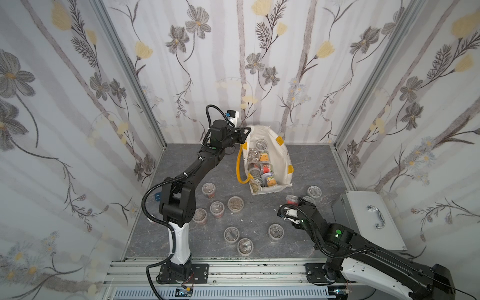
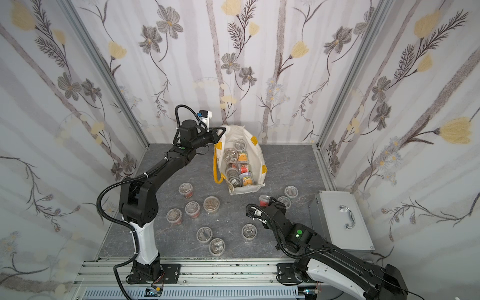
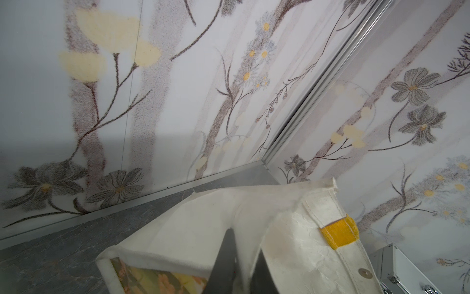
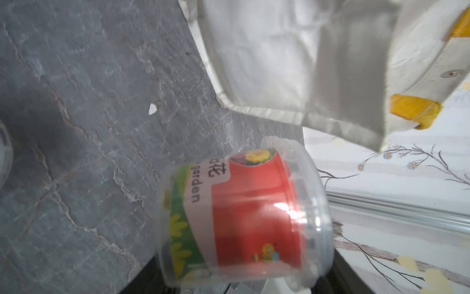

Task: Take out the seed jars from the canvas bag
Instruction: Place the seed jar at the center of the board.

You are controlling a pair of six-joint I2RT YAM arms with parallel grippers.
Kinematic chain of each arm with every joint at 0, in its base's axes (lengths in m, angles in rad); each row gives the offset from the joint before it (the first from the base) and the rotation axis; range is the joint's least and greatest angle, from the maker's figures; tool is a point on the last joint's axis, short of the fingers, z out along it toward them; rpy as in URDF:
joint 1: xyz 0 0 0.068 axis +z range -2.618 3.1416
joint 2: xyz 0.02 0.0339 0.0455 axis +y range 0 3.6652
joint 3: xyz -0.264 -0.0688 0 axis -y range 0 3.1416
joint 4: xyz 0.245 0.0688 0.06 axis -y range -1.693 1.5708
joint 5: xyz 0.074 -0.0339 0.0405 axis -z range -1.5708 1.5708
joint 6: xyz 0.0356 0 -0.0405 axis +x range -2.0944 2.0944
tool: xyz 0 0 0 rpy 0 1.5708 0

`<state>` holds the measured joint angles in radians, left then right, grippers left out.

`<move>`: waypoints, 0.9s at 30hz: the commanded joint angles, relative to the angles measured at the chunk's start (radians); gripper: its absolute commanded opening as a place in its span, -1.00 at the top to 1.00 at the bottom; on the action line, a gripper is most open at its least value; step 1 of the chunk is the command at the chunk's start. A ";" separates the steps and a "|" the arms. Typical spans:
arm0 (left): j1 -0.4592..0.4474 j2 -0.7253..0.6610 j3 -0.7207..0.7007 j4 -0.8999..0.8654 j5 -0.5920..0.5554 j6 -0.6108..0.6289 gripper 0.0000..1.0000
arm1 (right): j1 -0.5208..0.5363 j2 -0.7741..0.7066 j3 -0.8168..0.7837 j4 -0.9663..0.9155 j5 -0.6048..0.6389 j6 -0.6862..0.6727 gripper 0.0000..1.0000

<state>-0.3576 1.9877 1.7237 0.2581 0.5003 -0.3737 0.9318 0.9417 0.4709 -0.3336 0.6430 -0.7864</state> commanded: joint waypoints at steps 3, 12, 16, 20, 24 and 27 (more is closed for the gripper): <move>0.011 -0.009 -0.002 0.031 -0.067 -0.011 1.00 | 0.000 0.061 -0.079 0.136 0.091 -0.065 -0.19; 0.060 -0.003 0.028 0.013 -0.141 -0.048 1.00 | -0.042 0.428 -0.059 0.508 0.255 -0.076 -0.12; 0.080 0.002 0.016 0.055 -0.125 -0.099 1.00 | -0.044 0.537 -0.099 0.631 0.268 -0.086 -0.13; 0.085 0.001 0.008 0.050 -0.106 -0.090 1.00 | -0.042 0.566 -0.134 0.666 0.238 -0.077 -0.18; 0.100 0.006 -0.011 0.078 -0.107 -0.121 1.00 | -0.041 0.559 -0.184 0.683 0.197 -0.091 -0.21; 0.114 0.015 -0.022 0.121 -0.092 -0.167 1.00 | -0.037 0.546 -0.221 0.646 0.138 -0.096 -0.31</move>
<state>-0.2520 1.9987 1.7061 0.2512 0.3935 -0.4858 0.8902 1.4914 0.2718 0.3500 0.8761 -0.8719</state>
